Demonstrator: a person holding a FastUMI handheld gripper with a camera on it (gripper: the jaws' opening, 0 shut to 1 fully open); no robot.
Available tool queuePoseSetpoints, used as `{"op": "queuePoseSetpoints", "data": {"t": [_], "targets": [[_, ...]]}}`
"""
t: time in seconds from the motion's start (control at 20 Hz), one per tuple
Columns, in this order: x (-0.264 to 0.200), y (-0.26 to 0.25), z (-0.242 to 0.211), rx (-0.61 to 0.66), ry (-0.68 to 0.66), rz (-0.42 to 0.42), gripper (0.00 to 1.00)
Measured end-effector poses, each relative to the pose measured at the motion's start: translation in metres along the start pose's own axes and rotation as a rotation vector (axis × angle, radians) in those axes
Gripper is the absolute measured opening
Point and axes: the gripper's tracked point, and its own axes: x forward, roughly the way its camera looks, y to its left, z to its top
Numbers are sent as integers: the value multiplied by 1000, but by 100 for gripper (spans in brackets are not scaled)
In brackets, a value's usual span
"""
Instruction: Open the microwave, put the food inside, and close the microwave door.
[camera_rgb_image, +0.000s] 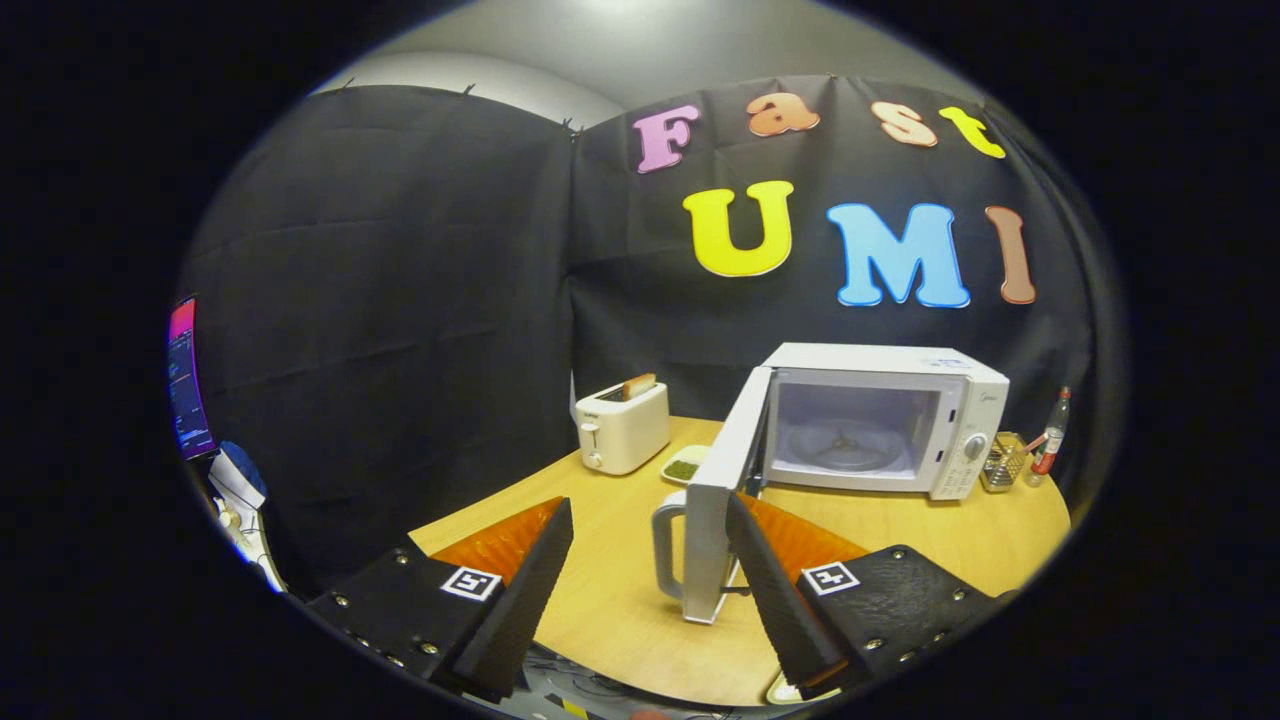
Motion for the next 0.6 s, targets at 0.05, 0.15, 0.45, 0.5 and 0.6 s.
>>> {"op": "queuePoseSetpoints", "data": {"t": [0.05, 0.15, 0.45, 0.5, 0.6], "targets": [[-5, -14, 3, 3, -8, -30, 94], [-9, -39, 2, 18, -9, -79, 94], [-20, -116, -31, 66, 79, -246, 94], [-22, -128, -41, 65, 104, -268, 94], [-23, -147, -62, 75, 158, -300, 94]]}}
